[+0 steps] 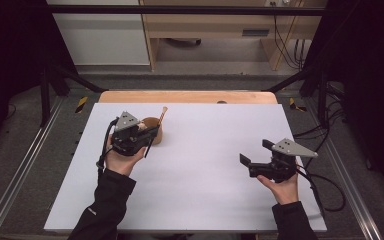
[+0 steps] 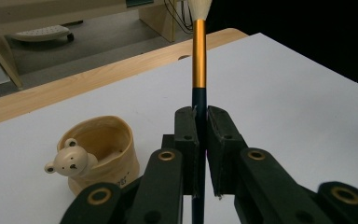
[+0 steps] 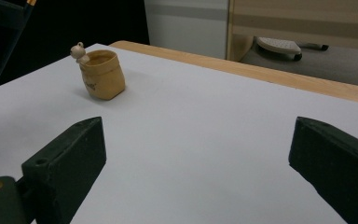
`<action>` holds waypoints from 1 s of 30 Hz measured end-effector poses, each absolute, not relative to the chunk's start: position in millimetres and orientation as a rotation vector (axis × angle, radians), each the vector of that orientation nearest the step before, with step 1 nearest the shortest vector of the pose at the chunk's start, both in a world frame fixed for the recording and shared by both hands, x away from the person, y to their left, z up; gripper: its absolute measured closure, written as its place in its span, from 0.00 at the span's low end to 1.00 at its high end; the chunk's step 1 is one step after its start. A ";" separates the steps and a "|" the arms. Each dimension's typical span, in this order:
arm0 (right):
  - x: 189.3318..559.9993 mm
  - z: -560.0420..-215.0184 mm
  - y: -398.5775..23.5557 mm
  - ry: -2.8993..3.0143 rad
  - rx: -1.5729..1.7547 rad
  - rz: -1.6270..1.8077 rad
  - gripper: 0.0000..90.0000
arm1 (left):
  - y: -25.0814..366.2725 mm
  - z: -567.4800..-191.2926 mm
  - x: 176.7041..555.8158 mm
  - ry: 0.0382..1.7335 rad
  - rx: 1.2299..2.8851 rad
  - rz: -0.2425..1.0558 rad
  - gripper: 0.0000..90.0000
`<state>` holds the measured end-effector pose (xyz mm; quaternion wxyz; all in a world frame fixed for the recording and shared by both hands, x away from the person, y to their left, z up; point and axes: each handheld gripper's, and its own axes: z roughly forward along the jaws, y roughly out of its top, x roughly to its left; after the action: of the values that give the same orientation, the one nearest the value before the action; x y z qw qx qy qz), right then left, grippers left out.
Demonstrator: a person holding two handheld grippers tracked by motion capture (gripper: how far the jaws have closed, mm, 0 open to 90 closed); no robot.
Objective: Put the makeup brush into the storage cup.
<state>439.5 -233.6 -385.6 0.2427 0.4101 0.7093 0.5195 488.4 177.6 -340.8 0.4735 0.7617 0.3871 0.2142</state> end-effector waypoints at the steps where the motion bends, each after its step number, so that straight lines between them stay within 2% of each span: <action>1: 439.6 -385.5 -233.5 1.937 1.121 1.421 0.05 | 178.0 -340.8 490.5 0.948 1.864 0.528 0.92; 30: 440.4 -386.3 -233.6 1.941 1.115 1.410 0.05 | 184.0 -334.1 525.0 0.993 1.797 0.583 0.92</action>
<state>440.4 -233.6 -386.3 0.2453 0.4085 0.7112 0.5168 525.0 184.0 -334.1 0.4825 0.7375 0.4075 0.2392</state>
